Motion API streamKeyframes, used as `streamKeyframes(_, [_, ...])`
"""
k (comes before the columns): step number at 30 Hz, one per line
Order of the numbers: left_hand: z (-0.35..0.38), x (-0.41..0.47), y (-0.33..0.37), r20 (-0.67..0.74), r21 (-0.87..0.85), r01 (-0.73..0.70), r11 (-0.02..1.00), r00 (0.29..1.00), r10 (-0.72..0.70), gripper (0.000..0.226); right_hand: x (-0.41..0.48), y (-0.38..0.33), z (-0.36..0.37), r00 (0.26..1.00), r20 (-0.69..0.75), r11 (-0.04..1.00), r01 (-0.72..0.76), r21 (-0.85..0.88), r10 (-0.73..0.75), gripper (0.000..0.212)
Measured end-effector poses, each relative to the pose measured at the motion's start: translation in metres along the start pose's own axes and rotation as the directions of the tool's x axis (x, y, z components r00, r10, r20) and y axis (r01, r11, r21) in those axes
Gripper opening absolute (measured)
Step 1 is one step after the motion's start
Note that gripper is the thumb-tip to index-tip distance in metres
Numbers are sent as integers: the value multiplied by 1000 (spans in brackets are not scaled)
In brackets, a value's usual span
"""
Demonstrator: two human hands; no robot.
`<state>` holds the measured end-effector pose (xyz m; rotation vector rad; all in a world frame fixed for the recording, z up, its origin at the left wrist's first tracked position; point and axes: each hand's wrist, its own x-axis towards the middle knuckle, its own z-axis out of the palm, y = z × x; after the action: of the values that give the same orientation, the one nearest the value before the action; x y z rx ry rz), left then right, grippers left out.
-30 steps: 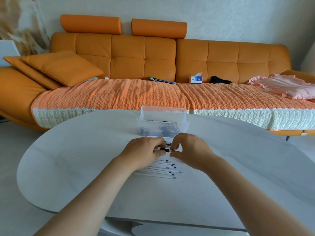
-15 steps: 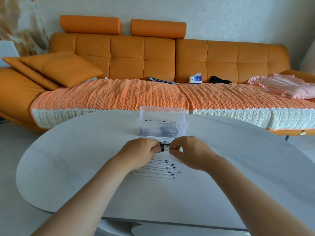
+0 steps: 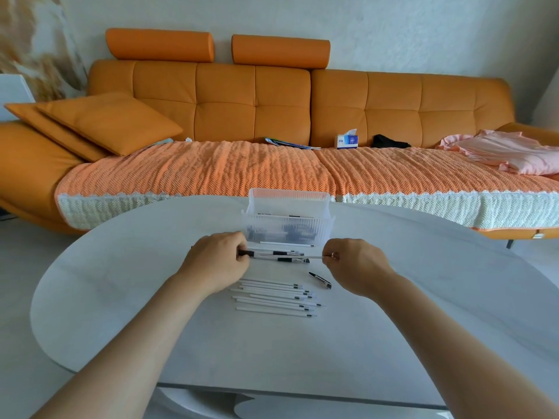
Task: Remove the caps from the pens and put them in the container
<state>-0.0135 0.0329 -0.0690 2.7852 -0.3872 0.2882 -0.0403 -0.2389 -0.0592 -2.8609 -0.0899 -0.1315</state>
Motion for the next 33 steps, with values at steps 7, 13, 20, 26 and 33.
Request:
streamKeyframes(7, [5,0,17,-181,-69,-161,985,973,146,3,-1,-13,5,997,5,993,72,93,-73,16])
streamKeyframes(13, [18,2,36,-203,-2,-320,947,928,313,12,-3,-19,8,988,-62,981,148,128,-141,13])
streamKeyframes(20, [21,4,35,-126,5,-277,961,953,275,15,2,-1,1,999,-28,992,39,117,-36,11])
streamKeyframes(26, [28,3,31,-28,28,-255,966,966,256,17,5,15,9,998,47,992,-39,117,33,17])
streamKeyframes(33, [29,7,29,67,21,-239,971,969,237,19,12,13,17,997,80,992,-10,125,0,4])
